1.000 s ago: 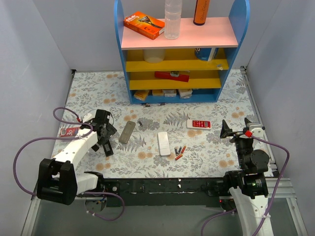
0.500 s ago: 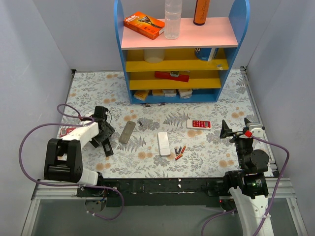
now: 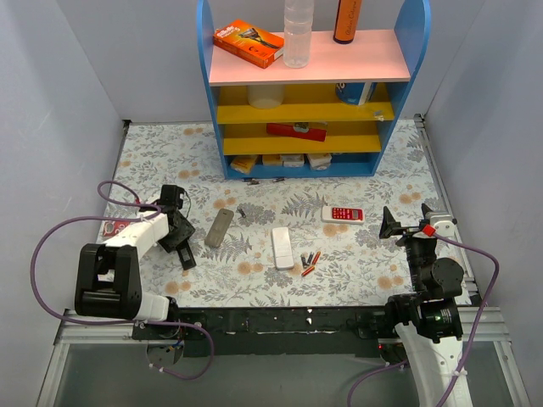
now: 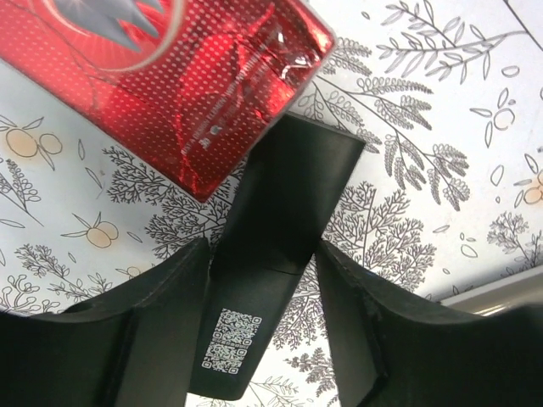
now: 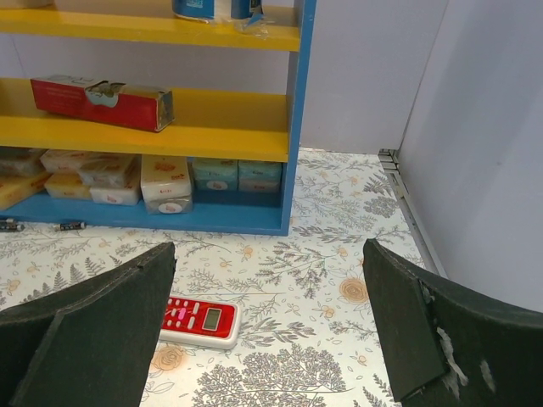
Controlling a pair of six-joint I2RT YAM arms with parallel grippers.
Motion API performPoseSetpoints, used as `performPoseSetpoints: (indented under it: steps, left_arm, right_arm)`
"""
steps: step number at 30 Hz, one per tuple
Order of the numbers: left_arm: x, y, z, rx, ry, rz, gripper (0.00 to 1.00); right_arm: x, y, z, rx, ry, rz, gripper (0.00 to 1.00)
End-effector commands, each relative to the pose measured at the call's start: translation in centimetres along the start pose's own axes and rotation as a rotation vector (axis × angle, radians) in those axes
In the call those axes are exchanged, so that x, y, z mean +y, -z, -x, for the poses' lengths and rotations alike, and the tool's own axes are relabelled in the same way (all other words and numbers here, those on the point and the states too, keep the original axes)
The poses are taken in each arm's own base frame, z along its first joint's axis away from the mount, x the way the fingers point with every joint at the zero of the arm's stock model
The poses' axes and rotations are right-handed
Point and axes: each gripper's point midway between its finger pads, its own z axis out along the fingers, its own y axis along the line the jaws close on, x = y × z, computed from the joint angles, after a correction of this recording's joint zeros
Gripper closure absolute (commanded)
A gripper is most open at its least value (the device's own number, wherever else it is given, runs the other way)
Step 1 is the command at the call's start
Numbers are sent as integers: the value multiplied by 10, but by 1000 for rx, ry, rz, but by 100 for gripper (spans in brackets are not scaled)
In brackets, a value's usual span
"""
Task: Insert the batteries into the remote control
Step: Pick up the remote control from the center of the board.
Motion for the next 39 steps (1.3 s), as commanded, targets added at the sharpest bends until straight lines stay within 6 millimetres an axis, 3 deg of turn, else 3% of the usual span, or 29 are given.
performPoseSetpoints:
  steps: [1, 7, 9, 14, 17, 18, 24, 27, 31, 36, 37, 39]
  left_arm:
    - [-2, -1, -28, 116, -19, -46, 53]
    - [-9, 12, -11, 53, -23, -87, 69]
    - [-12, 17, -5, 33, -32, -102, 71]
    - [-27, 35, 13, -21, -86, -185, 86]
    - [-43, 47, 18, -22, -154, -269, 93]
    - [-49, 50, 18, -14, -175, -296, 94]
    - [-90, 80, 14, -9, -332, -413, 100]
    - [-119, 99, -2, -24, -445, -495, 100]
    - [-156, 131, -54, 27, -668, -683, 100]
    - [-187, 178, -107, 0, -919, -883, 100]
    - [-190, 191, -127, -3, -995, -922, 100]
    - [-197, 203, -139, -43, -1083, -960, 100]
  right_arm:
    - [-8, 30, 63, -252, -37, -23, 2]
    - [-1, 28, 66, -242, -56, 11, 2]
    - [10, 25, 66, -216, -52, 75, 2]
    - [65, 23, 69, -119, -64, 391, 2]
    - [90, 18, 56, 7, -127, 523, 2]
    - [95, 18, 63, 23, -133, 560, 2]
    - [132, 11, 23, 335, -284, 760, 2]
    - [142, 6, 4, 414, -370, 793, 2]
    - [158, 5, -14, 531, -539, 834, 2]
    - [173, 2, -34, 697, -671, 889, 2]
    - [174, 2, -37, 721, -687, 889, 2]
    - [180, 0, -42, 784, -728, 895, 2]
